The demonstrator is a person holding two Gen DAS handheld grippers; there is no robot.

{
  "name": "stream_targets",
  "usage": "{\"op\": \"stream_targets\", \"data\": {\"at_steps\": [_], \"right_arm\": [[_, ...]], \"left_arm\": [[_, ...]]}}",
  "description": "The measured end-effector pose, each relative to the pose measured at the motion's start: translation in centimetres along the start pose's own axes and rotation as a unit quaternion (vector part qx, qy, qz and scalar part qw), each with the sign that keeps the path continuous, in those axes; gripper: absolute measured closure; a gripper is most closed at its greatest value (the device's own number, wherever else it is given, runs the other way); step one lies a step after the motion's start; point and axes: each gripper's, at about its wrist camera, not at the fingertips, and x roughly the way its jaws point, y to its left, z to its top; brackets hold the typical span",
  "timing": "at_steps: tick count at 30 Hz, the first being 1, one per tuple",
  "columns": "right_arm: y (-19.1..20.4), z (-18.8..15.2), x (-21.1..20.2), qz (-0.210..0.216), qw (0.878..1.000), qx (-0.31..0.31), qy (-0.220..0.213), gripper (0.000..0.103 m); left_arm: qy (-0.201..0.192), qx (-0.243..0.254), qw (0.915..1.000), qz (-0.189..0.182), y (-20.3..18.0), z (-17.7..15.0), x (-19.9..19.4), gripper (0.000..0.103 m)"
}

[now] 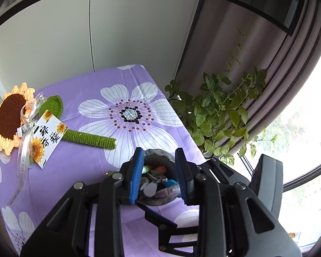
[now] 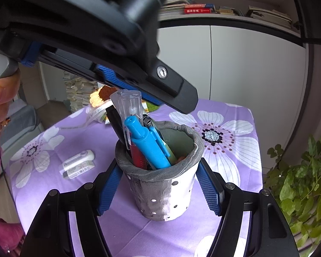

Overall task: Organize stationery
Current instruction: 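Lift the orange knife and drop it into the pen holder, then grasp the white eraser stick on the table with the left gripper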

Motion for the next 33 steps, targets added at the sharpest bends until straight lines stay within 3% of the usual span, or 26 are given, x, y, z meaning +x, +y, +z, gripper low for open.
{"op": "stream_targets", "data": {"at_steps": [3, 7, 9, 14, 23, 30, 33], "right_arm": [[0.0, 0.0, 0.0, 0.000, 1.000, 0.000, 0.000, 0.032], [0.0, 0.0, 0.0, 0.000, 1.000, 0.001, 0.000, 0.032], [0.0, 0.0, 0.0, 0.001, 1.000, 0.002, 0.000, 0.032], [-0.1, 0.0, 0.0, 0.000, 1.000, 0.001, 0.000, 0.032], [-0.1, 0.0, 0.0, 0.001, 1.000, 0.002, 0.000, 0.032], [-0.1, 0.0, 0.0, 0.000, 1.000, 0.002, 0.000, 0.032], [-0.1, 0.0, 0.0, 0.001, 1.000, 0.002, 0.000, 0.032]], "left_arm": [[-0.025, -0.006, 0.9997, -0.001, 0.5, -0.6, -2.2, 0.074], [-0.067, -0.023, 0.9970, 0.031, 2.4, -2.4, -5.4, 0.054], [-0.072, -0.028, 0.9955, 0.055, 3.7, -3.5, -6.0, 0.051], [-0.004, -0.055, 0.9954, 0.078, 6.8, -7.0, -3.9, 0.053], [0.092, -0.110, 0.9880, 0.056, 9.3, -12.9, 0.4, 0.058], [0.105, -0.136, 0.9834, 0.057, 10.6, -14.1, 1.6, 0.058], [0.094, -0.118, 0.9846, 0.088, 10.7, -14.0, 1.6, 0.058]]}}
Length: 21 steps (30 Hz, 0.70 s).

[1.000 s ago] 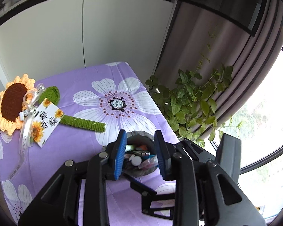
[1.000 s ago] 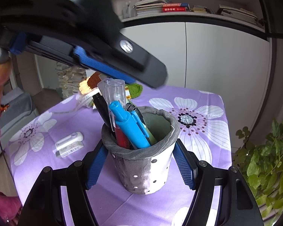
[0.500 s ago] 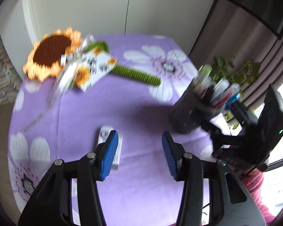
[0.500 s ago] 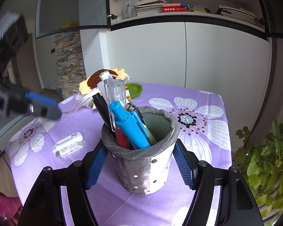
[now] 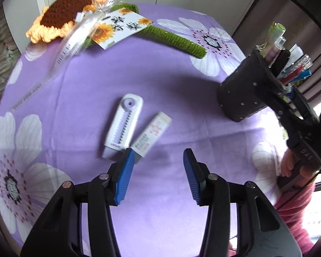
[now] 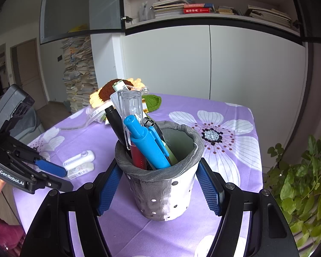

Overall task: Organize stationery
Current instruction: 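Grasp the white eraser stick on the table with the left gripper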

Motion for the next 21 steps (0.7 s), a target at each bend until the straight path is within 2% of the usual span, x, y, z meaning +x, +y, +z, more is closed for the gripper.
{"op": "stream_targets", "data": {"at_steps": [2, 6, 12, 17, 21], "right_arm": [[0.0, 0.0, 0.0, 0.000, 1.000, 0.000, 0.000, 0.032], [0.0, 0.0, 0.0, 0.000, 1.000, 0.000, 0.000, 0.032], [0.0, 0.0, 0.0, 0.000, 1.000, 0.000, 0.000, 0.032], [0.0, 0.0, 0.0, 0.000, 1.000, 0.000, 0.000, 0.032], [0.0, 0.0, 0.0, 0.001, 1.000, 0.001, 0.000, 0.032]], "left_arm": [[-0.004, 0.002, 0.9999, 0.015, 0.3, 0.1, 0.3, 0.058], [-0.010, 0.014, 0.9996, 0.023, 0.2, 0.6, 0.6, 0.058], [-0.031, 0.107, 0.9932, 0.036, -2.4, 1.0, 0.7, 0.056], [-0.008, 0.145, 0.9891, 0.024, -3.2, 1.1, 1.2, 0.056], [0.031, 0.171, 0.9848, -0.007, -2.9, 1.4, 1.2, 0.054]]}}
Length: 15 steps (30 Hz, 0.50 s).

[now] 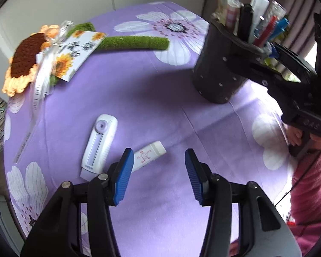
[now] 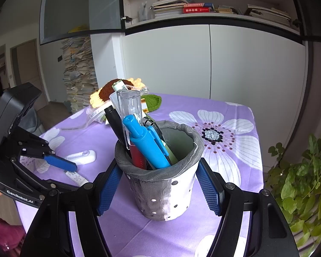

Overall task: Organize stationery
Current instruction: 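Grasp the white eraser stick on the table with the left gripper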

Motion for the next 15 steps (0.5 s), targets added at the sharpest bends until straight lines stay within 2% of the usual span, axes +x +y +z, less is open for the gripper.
{"op": "stream_targets", "data": {"at_steps": [2, 5, 8, 10, 12, 13, 15], "right_arm": [[0.0, 0.0, 0.0, 0.000, 1.000, 0.000, 0.000, 0.032], [0.0, 0.0, 0.0, 0.000, 1.000, 0.000, 0.000, 0.032], [0.0, 0.0, 0.0, -0.001, 1.000, 0.000, 0.000, 0.032], [0.0, 0.0, 0.0, -0.001, 1.000, 0.000, 0.000, 0.032], [0.0, 0.0, 0.0, 0.000, 1.000, 0.001, 0.001, 0.032], [0.0, 0.0, 0.0, 0.000, 1.000, 0.001, 0.001, 0.032], [0.0, 0.0, 0.0, 0.000, 1.000, 0.001, 0.001, 0.032]], "left_arm": [[0.013, 0.031, 0.9994, 0.011, -0.3, 0.0, 0.3, 0.053], [0.024, 0.082, 0.9946, 0.060, -0.9, 0.1, 1.0, 0.053], [0.037, 0.123, 0.9901, 0.057, -1.7, 0.2, 1.5, 0.053], [0.032, 0.140, 0.9878, 0.061, -2.1, 0.2, 1.5, 0.053], [0.035, 0.144, 0.9874, 0.054, -2.2, 0.3, 1.5, 0.061], [0.036, 0.145, 0.9874, 0.053, -2.1, 0.3, 1.5, 0.072], [0.037, 0.148, 0.9865, 0.058, -2.1, 0.1, 1.4, 0.075]]}}
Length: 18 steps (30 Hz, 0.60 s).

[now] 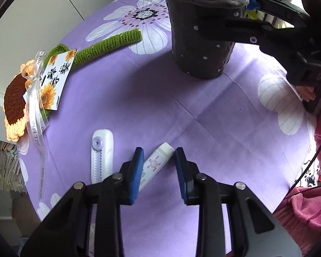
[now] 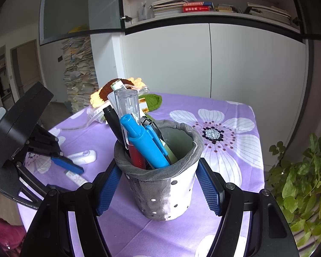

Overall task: Organize stationery
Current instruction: 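Grasp the white eraser stick on the table with the left gripper, then lift the white eraser and lower it into the pen holder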

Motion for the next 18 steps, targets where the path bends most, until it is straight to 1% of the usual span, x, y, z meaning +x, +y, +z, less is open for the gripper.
{"op": "stream_targets", "data": {"at_steps": [3, 6, 8, 13, 18], "right_arm": [[0.0, 0.0, 0.0, 0.000, 1.000, 0.000, 0.000, 0.032], [0.0, 0.0, 0.0, 0.000, 1.000, 0.000, 0.000, 0.032], [-0.1, 0.0, 0.0, 0.000, 1.000, 0.000, 0.000, 0.032], [0.0, 0.0, 0.0, -0.001, 1.000, 0.000, 0.000, 0.032], [0.0, 0.0, 0.0, -0.001, 1.000, 0.001, 0.000, 0.032]], "left_arm": [[0.007, -0.014, 0.9998, -0.012, 0.2, -0.6, -0.2, 0.078], [0.008, -0.046, 0.9982, -0.037, 0.0, -1.6, -1.2, 0.086], [-0.002, -0.059, 0.9976, -0.036, -0.3, -2.0, -2.0, 0.089], [-0.044, -0.060, 0.9969, -0.027, -1.7, -2.3, -4.8, 0.089], [-0.056, -0.079, 0.9950, -0.026, -1.7, -2.5, -6.0, 0.090]]}}
